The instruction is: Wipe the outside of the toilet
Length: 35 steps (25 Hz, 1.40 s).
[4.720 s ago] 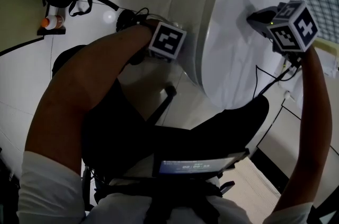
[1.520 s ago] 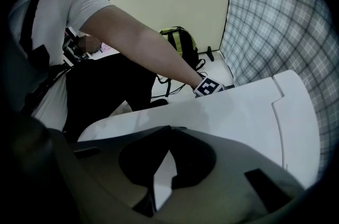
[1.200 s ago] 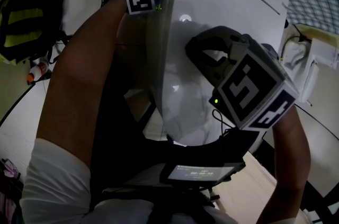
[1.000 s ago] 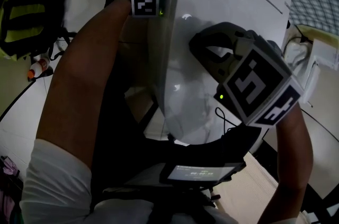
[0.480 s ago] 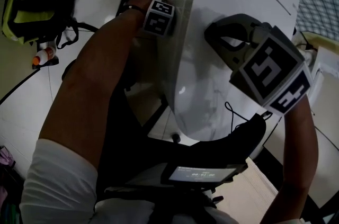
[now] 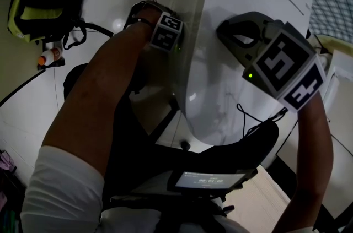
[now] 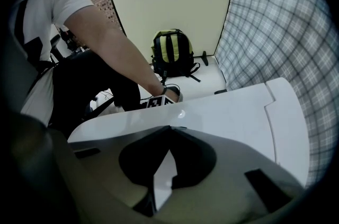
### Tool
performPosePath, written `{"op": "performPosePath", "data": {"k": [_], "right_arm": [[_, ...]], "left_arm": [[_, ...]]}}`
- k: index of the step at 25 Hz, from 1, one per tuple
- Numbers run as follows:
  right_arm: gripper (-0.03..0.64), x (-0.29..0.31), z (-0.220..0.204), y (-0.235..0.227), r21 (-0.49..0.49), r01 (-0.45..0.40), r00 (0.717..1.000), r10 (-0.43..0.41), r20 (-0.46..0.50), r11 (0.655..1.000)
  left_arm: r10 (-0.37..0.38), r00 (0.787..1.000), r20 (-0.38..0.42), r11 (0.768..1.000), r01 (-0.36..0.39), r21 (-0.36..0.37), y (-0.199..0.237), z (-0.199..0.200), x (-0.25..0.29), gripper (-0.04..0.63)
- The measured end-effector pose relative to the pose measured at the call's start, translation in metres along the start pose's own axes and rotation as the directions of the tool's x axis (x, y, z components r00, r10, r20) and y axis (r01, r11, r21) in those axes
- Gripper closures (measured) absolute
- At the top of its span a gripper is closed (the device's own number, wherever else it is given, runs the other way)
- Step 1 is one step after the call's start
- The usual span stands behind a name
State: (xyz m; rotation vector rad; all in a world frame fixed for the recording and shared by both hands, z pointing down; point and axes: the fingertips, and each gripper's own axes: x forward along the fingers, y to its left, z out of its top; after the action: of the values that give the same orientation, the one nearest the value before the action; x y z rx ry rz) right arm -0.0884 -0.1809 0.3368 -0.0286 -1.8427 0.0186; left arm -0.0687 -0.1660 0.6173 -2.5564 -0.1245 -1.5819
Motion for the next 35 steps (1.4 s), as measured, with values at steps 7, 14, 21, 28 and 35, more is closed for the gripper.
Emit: {"op": "performPosePath", "data": {"k": [7,14,21,28,35], "right_arm": [[0.609,0.001,0.0,-0.001,-0.004,0.02,1.0,-0.02,0.016,1.0],[0.609,-0.001,-0.001,-0.001,-0.012,0.038,0.999,-0.038,0.013,0.999],[0.607,0.002,0.003,-0.002,-0.029,0.092,0.996,-0.092,0.015,0.995],[0.608,0.002,0.004,-0.003,-0.011,0.154,0.987,-0.153,0.052,0.988],[0.609,0.0,0.005,-0.004,-0.001,0.189,0.978,-0.188,0.09,0.982]], "left_arm": [[-0.016,1.0,0.014,1.0,0.016,0.021,-0.027,0.008,0.004,0.526],[-0.043,0.998,0.037,0.999,0.041,0.031,-0.062,0.022,0.008,0.526],[-0.097,0.995,0.037,0.993,0.094,0.071,-0.111,0.034,0.019,0.526],[-0.096,0.994,0.048,0.994,0.093,0.06,-0.129,0.044,0.018,0.526],[-0.113,0.992,0.054,0.989,0.107,0.105,-0.15,0.054,0.019,0.526]]}}
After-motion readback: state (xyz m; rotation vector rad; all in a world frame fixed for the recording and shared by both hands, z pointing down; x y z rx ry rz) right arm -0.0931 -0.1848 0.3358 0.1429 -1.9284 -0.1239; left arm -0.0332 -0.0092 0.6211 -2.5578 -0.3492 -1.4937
